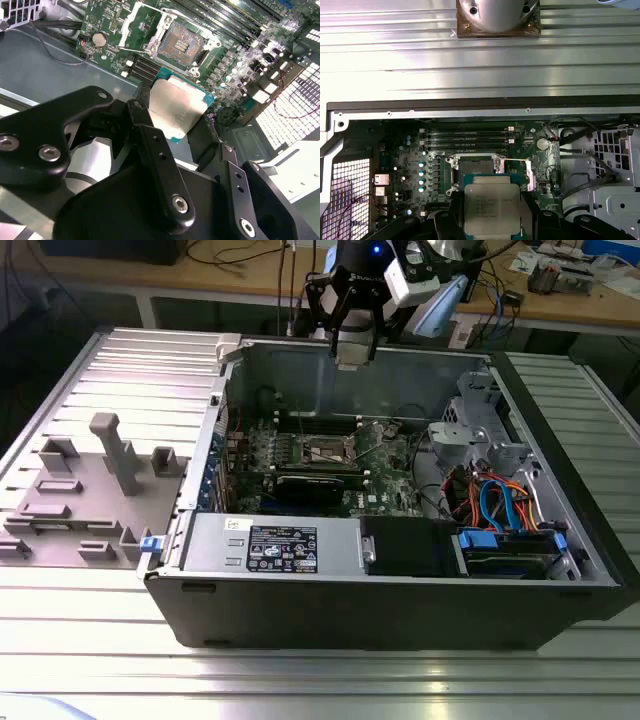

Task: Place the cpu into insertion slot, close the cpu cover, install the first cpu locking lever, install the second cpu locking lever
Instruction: 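Place the cpu into insertion slot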

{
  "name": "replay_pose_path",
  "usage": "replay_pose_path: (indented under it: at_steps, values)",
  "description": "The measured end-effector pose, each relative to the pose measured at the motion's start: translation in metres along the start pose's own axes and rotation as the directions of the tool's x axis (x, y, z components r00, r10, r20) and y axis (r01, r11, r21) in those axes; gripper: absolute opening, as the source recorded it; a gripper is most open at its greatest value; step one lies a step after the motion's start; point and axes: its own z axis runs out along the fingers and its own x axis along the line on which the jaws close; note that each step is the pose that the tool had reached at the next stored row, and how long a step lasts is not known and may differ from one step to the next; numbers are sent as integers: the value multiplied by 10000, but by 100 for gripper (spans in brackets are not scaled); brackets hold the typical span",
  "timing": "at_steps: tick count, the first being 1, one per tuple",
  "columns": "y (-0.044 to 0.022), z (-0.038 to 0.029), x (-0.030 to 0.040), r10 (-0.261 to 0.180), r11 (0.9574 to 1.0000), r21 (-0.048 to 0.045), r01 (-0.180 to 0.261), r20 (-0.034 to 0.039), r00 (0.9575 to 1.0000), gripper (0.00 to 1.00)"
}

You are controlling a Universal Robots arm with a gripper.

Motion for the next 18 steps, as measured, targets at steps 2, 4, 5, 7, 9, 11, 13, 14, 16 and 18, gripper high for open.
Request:
replay_pose_path:
  at_steps: [2,4,5,7,9,11,13,14,16,18]
  values:
    - [0,0,0,0,10000,0,0,0,10000,54]
    - [0,0,0,1,10000,0,-1,0,10000,54]
    - [0,0,0,1,10000,0,-1,0,10000,54]
    - [0,0,0,0,10000,0,0,0,10000,54]
    - [0,0,0,0,10000,0,0,0,10000,54]
    - [0,0,0,0,10000,0,0,0,10000,54]
    - [0,0,0,8,10000,0,-8,0,10000,54]
    - [0,0,0,27,10000,-1,-27,3,10000,54]
    - [0,0,-1,141,9999,-3,-141,13,9999,54]
    - [0,1,0,293,9996,-6,-293,26,9996,54]
